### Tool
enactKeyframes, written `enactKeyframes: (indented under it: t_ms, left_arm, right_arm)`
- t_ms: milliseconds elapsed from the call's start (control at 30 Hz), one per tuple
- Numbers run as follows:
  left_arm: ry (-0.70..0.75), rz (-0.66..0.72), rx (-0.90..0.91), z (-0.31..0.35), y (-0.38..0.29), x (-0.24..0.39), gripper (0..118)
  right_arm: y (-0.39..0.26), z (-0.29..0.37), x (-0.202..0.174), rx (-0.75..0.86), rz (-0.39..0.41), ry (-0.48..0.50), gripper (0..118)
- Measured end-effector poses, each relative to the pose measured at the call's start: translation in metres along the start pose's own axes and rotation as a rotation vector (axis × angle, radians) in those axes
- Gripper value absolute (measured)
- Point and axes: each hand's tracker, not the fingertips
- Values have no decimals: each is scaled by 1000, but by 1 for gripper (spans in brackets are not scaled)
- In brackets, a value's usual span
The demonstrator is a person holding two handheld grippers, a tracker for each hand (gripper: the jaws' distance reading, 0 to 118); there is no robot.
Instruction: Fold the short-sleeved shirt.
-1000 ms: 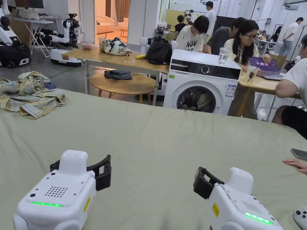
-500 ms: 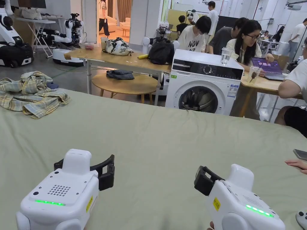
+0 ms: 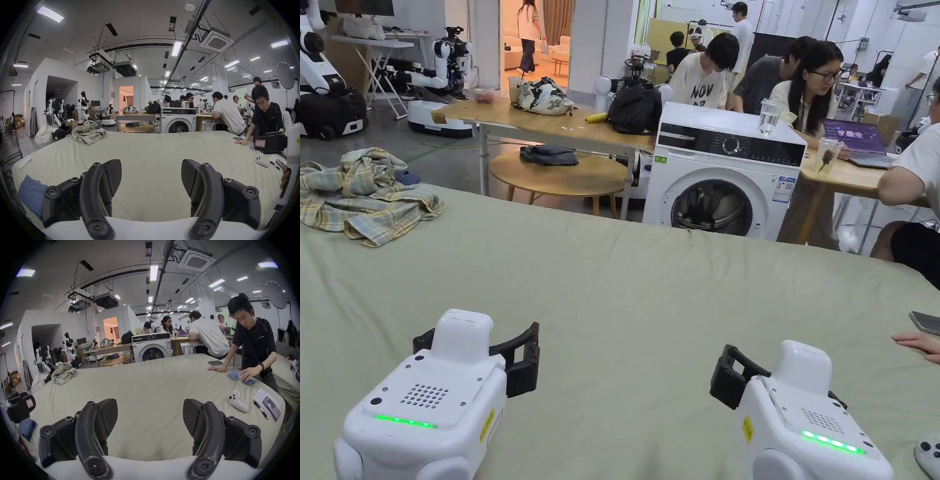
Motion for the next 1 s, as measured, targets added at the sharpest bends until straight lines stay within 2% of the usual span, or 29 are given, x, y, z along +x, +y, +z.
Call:
enactKeyframes:
  t_ms: [233,433,600,767,1000]
  left_arm:
    - [13,0,-1,0,0,-1,76]
    - [20,8,-3,1,-1,-3,76]
    - [20,13,-8,0,-2,-4,76]
    - [15,10,-8,-1,-2,-5,76]
    - [18,21,-6,0,-2,-7,76]
  right_arm:
    - [0,1,-6,55,85,-90,85]
    - [-1,-3,-4,39,115,-77,85]
    - [-4,-7,-2,38,109,-97,85]
    - [-2,-11,5,-1,51,-68,85]
    - [-3,-13,9,-22,42,-44,85]
